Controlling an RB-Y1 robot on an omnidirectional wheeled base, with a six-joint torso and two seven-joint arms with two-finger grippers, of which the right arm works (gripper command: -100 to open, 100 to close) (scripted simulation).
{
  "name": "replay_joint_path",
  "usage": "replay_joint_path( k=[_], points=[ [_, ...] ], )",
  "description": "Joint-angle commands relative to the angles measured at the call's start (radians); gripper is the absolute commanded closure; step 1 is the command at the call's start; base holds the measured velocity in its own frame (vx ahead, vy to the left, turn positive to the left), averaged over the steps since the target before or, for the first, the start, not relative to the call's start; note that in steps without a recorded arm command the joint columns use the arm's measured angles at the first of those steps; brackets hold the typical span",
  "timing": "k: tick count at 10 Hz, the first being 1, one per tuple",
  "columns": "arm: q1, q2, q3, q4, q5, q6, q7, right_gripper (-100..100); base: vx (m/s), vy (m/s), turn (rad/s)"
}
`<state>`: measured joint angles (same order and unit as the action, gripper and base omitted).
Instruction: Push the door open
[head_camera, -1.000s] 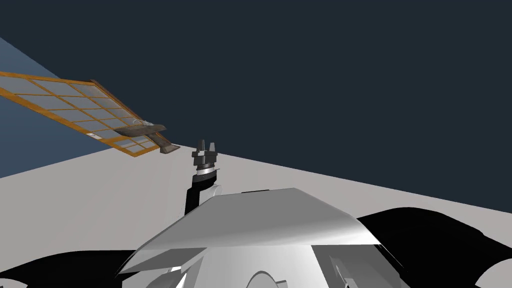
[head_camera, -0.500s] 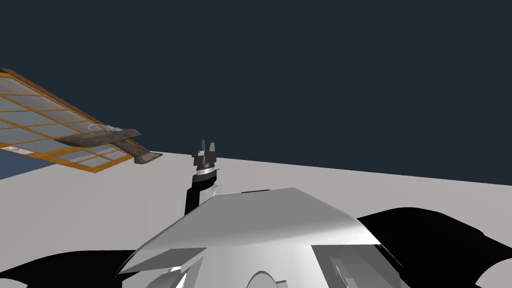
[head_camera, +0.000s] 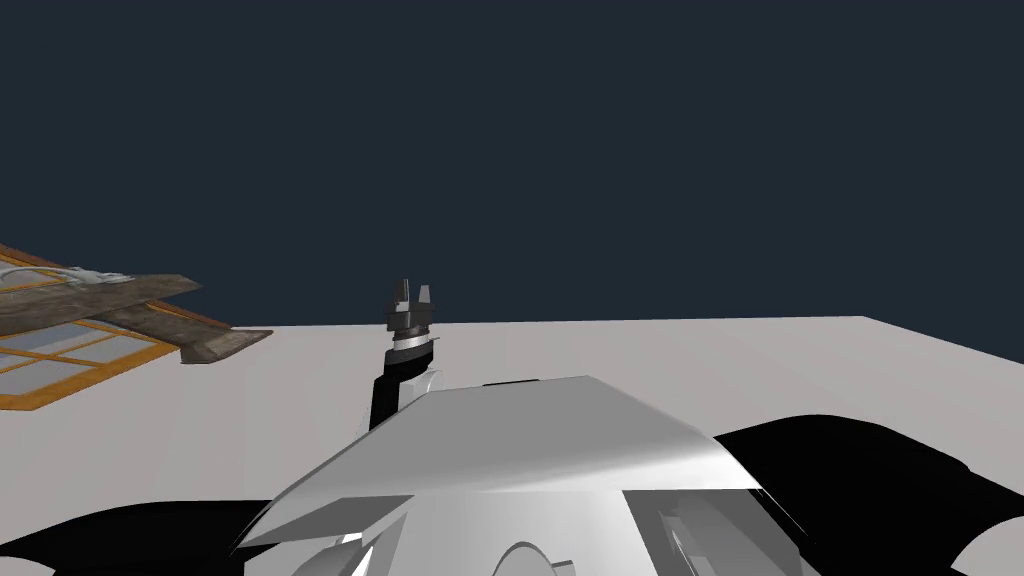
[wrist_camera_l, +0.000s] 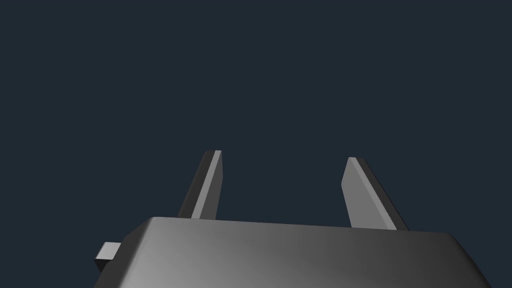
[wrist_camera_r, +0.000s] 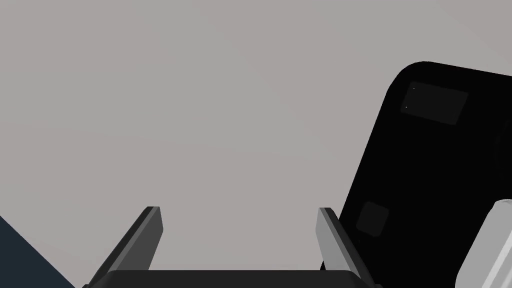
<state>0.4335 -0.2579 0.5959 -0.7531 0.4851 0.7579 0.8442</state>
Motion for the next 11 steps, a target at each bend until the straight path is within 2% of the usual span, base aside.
replay_joint_path(
  k=[1,5,10,11],
  points=[
    [-0.002,-0.005,0.014,0.026,0.006,0.037,0.030,-100,-0.031,0.028,-0.299],
    [-0.004,-0.012,0.034,0.076,0.021,0.077,0.063,-100,-0.028,0.019,-0.221],
    [-0.009,-0.025,0.073,0.171,0.048,0.154,0.126,-100,-0.036,0.019,-0.318],
    [-0.009,-0.025,0.073,0.171,0.048,0.154,0.126,-100,-0.025,0.014,-0.136]
  ],
)
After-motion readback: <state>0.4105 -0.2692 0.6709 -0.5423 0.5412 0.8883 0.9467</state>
